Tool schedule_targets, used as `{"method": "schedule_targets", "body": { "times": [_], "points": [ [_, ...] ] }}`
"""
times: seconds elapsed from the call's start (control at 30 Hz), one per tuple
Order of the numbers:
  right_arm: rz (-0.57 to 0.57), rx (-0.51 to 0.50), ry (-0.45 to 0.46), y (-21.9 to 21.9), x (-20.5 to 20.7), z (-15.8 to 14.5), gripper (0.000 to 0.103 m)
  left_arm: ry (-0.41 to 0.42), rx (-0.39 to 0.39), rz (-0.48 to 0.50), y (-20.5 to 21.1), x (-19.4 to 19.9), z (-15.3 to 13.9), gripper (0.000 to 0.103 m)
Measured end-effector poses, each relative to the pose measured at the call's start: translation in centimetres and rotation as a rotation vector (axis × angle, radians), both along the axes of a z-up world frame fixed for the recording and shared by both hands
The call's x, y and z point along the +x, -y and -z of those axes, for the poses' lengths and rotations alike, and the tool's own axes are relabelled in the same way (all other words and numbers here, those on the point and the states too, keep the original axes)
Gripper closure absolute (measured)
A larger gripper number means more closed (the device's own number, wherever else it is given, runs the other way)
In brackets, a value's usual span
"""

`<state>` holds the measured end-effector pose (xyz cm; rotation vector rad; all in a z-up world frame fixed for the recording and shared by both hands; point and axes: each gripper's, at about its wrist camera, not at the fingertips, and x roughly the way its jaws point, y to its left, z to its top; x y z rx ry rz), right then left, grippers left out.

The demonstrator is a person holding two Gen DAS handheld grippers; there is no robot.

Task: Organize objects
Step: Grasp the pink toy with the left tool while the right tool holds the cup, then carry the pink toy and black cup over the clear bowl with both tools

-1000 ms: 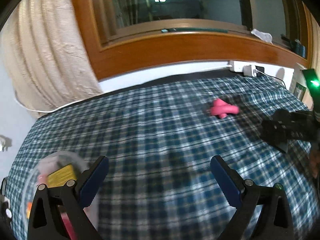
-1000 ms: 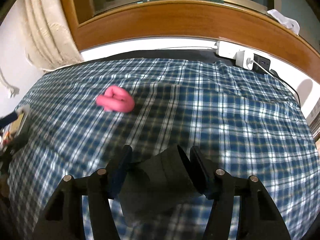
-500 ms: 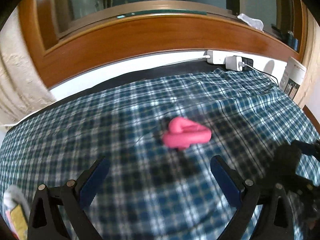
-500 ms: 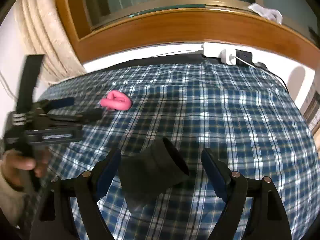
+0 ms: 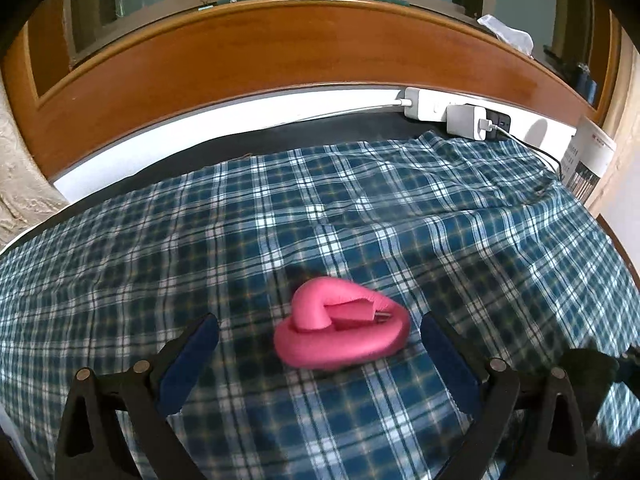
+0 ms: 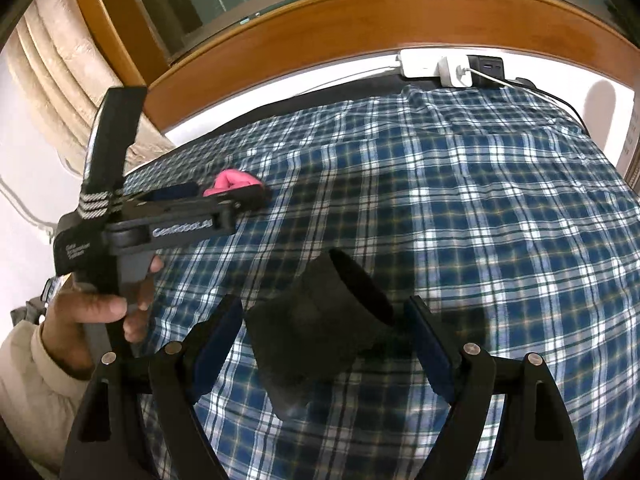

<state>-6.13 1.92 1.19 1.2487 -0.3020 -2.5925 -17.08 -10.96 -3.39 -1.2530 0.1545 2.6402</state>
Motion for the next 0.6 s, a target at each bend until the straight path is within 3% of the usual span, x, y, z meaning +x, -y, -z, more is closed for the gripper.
{"method": "schedule_targets", "body": {
  "times": [0.07,0.13,0.23,0.6],
  "points": [
    [-0.005,0.021,-0.007,0.5,0.0,0.1,0.02,0.006,0.003,0.002,-0.1,-0.3,0.2,0.005],
    [-0.006,0.043,-0.014,0.8,0.0,0.1,0.02,0.023,-0.002,0.01,-0.3,-0.5,0.4,0.023],
    [-0.01,0.049,-0.017,1.0,-0.1,0.3,0.02,0.022,0.0,0.02,-0.2,-0.4,0.5,0.035],
    [-0.028,0.021,-0.028,1.6,-0.1,0.5,0.02,-0.065,-0.036,0.002,0.7,2.4,-1.3,0.035]
  ]
}}
